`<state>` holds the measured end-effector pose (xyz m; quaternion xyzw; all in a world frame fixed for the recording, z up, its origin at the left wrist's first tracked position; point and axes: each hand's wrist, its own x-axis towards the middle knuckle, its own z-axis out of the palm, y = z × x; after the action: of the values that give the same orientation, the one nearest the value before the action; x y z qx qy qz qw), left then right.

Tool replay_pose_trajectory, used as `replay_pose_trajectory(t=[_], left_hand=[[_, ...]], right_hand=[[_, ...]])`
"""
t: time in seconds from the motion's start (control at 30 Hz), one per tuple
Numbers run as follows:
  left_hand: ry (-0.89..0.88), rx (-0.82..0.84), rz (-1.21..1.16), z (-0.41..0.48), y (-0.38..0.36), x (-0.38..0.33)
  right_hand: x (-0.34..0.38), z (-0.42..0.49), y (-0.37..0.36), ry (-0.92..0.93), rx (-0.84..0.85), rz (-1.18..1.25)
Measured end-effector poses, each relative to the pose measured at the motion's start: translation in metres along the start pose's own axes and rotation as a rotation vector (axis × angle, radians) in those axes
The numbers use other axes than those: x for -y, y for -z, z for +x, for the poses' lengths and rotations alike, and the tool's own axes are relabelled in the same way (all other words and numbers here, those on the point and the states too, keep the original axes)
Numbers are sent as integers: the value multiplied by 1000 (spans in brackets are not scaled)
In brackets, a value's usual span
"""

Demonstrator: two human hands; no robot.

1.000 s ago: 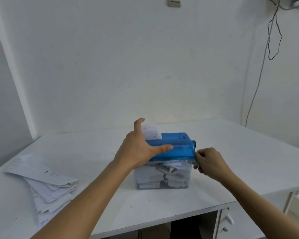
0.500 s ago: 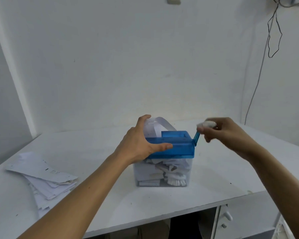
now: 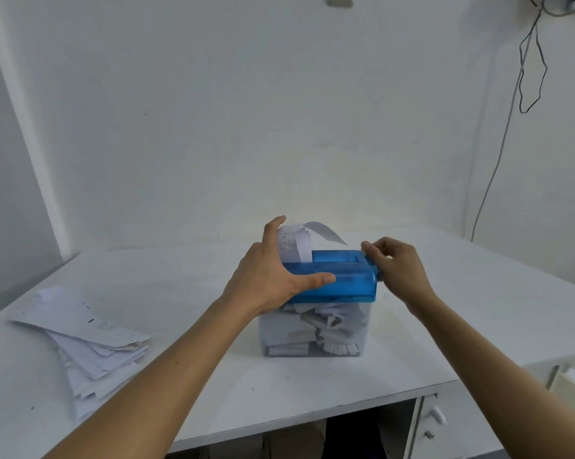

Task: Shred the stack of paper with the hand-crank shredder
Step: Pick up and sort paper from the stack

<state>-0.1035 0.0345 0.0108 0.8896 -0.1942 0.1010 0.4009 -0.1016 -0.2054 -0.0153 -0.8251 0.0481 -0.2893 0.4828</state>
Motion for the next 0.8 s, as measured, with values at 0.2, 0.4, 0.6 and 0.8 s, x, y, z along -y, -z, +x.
replay_pose_trajectory(t=[0.2, 0.4, 0.6, 0.8], left_hand=[[3, -20, 19, 0, -1, 1], [0, -46, 42, -1, -3, 0], [15, -16, 45, 3, -3, 3], [-18, 2, 55, 5, -2, 4]], right_hand=[[-18, -33, 4, -114, 154, 17], [-18, -70, 33, -29, 400, -150], [33, -69, 81, 135, 450, -165], [50, -30, 63, 194, 183, -113]])
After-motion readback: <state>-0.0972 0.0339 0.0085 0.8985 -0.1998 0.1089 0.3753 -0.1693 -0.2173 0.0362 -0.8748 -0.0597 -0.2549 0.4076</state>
